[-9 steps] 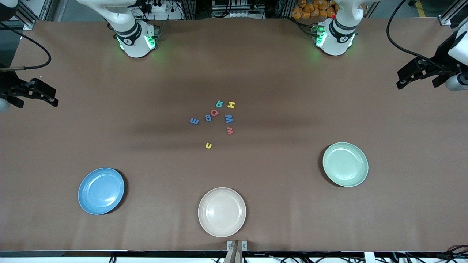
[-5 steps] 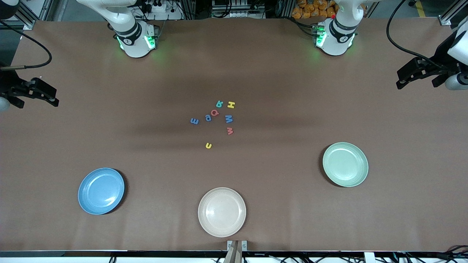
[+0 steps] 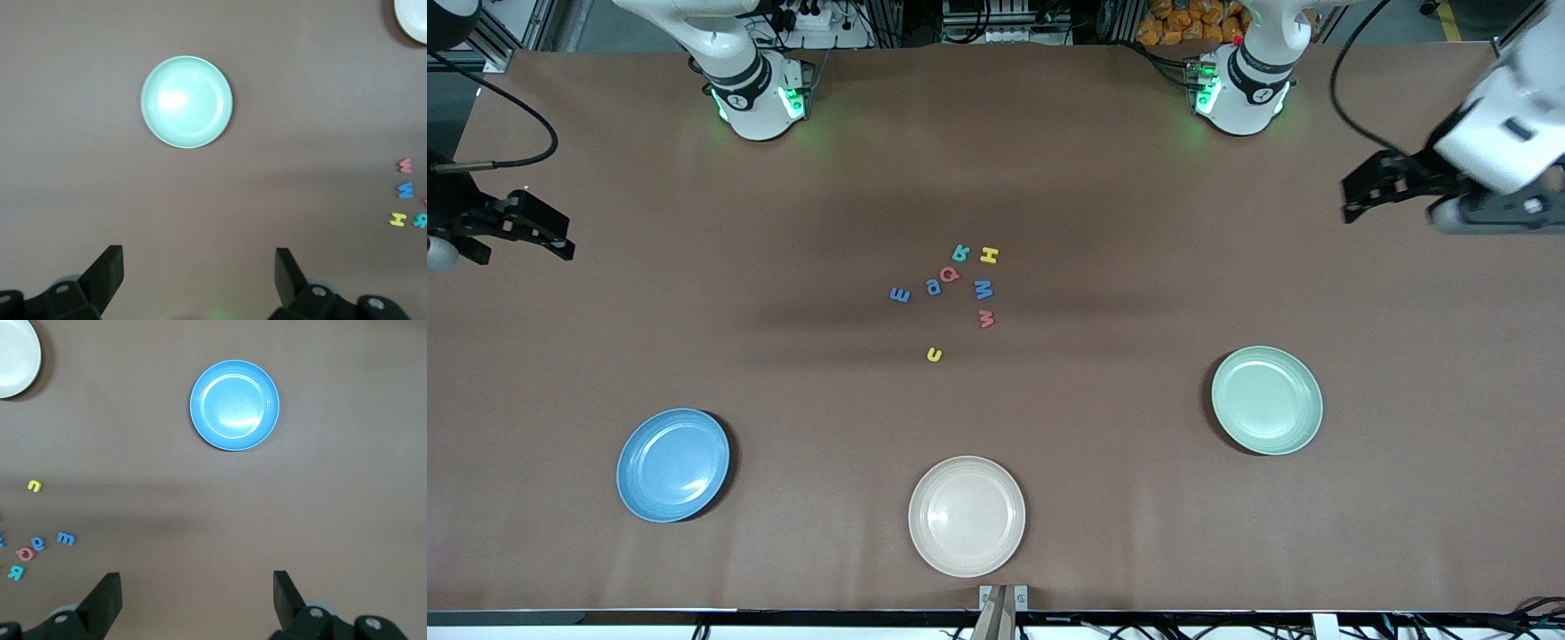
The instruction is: Sort upper and lower case letters into plates
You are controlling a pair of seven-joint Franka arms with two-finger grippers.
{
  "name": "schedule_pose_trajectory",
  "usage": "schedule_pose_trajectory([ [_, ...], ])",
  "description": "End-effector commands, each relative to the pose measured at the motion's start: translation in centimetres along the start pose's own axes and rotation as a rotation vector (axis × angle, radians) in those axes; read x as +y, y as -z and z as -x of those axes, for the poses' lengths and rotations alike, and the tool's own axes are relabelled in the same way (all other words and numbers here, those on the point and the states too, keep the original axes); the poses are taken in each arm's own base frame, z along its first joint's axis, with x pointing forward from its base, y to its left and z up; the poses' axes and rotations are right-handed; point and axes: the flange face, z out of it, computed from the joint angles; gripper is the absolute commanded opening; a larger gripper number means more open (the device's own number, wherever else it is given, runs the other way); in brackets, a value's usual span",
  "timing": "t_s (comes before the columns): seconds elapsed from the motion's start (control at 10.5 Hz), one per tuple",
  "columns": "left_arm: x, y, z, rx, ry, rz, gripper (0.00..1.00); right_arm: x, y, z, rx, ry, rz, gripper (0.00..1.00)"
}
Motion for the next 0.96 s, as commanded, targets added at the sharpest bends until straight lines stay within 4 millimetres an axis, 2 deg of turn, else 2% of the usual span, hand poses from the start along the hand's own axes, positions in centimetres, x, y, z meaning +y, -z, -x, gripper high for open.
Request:
schedule_pose_trajectory([
  [0.0,6.0,-3.3,-1.3,-0.01,0.009,0.033,1.0,-1.1,-2.2,-0.8,-0.038,0.0,-0.005,1.0],
  [0.19,12.9,-7.5,-1.7,-0.043,0.027,0.044,1.0,-3.1,-6.5,-2.1,-0.055,-0.004,-0.004,1.0],
  [0.38,19.0,-11.4,-1.9,-0.045,0.057,0.06,1.0,-6.6,-11.2,-3.5,-0.076,-0.069,0.0,1.0],
  [0.57,26.3,-16.4,-0.7,-0.039,0.127,0.047,1.0,-12.3,-13.5,-4.4,-0.064,-0.19,0.006,1.0],
  [0.67,29.4,-19.0,0.2,-0.023,0.149,0.01,1.0,-14.7,-15.3,-5.1,-0.051,-0.256,0.008,1.0],
  [0.86,33.4,-23.7,1.3,-0.036,0.194,0.01,1.0,-20.7,-18.5,-5.7,-0.017,-0.291,0.002,1.0],
])
